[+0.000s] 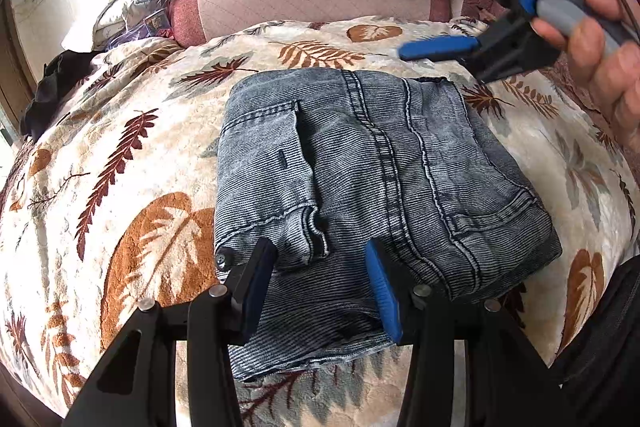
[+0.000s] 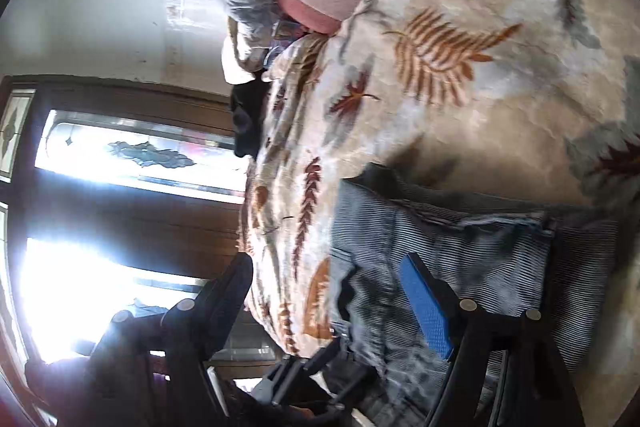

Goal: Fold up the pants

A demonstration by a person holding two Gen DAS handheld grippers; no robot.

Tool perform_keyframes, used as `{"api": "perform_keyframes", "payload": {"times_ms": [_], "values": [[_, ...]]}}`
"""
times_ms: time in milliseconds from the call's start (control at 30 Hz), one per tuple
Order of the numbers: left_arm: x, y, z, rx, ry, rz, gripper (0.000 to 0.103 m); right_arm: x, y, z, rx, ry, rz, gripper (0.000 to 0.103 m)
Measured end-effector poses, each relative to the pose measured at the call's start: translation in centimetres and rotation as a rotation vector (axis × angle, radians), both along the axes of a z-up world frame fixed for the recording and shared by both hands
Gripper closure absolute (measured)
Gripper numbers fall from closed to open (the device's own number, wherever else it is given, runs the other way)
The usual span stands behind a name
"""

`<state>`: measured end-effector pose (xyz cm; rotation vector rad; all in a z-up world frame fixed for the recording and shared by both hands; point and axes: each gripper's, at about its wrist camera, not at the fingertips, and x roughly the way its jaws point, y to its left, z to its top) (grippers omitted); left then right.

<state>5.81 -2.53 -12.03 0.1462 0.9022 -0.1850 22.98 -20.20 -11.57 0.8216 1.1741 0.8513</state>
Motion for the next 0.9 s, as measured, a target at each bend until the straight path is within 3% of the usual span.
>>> {"api": "perform_keyframes", "payload": {"times_ms": [100,200,233,267,300,333,367,433,500,567,600,700,800,833,900], "values": [[-0.2,-0.4,0.0,0.009,-0.009,-0.009,0.055,1.4,4.1,-0.1,0.044,0.011,0.085,0.022],[-0.4,0.0,0.0,-0.005,-0.014,-0.009,0.055,3.3,7.1,-4.0,0.000,0.105,0.115,0.022],[-0.4,0.0,0.0,-0.010,-0.011,-0.009,0.055,3.8,7.3,-5.8,-0.045,0.133,0.107,0.035],[-0.3,0.2,0.0,-0.014,-0.013,-0.007,0.055,4.1,7.1,-7.1,-0.100,0.158,0.072,0.075],[-0.4,0.3,0.0,-0.024,-0.018,-0.007,0.055,4.3,6.6,-7.5,-0.167,0.175,0.041,0.092],[-0.5,0.3,0.0,-0.030,-0.019,-0.004,0.054,4.4,6.1,-7.8,-0.159,0.191,0.039,0.098],[-0.6,0.3,0.1,-0.034,-0.025,-0.007,0.053,4.4,5.6,-7.8,-0.122,0.202,0.040,0.098],[-0.8,0.5,0.5,-0.050,-0.034,-0.017,0.051,3.8,4.6,-6.8,-0.072,0.194,0.032,0.094],[-1.0,1.3,1.6,-0.117,-0.032,-0.005,0.051,2.4,3.7,-4.9,-0.113,0.146,0.028,0.072],[-1.6,2.6,3.3,-0.190,-0.063,0.027,0.051,0.7,3.2,-2.9,-0.099,0.094,0.048,0.016],[-1.9,3.1,4.1,-0.201,-0.089,0.047,0.050,-0.3,3.0,-2.0,-0.144,0.062,0.052,0.010],[-1.6,3.8,4.3,-0.190,-0.087,0.078,0.045,-3.0,2.7,-1.5,-0.276,-0.009,0.065,0.008],[0.3,2.6,0.1,-0.101,0.079,0.078,0.043,-4.2,2.3,-5.9,-0.359,0.055,0.067,0.008],[0.2,2.1,-0.5,-0.072,0.052,0.073,0.038,-4.4,1.8,-6.5,-0.336,0.038,0.040,0.008],[-0.5,1.6,0.2,-0.047,0.014,0.067,0.037,-4.9,0.9,-5.2,-0.309,0.029,0.001,0.008]]}}
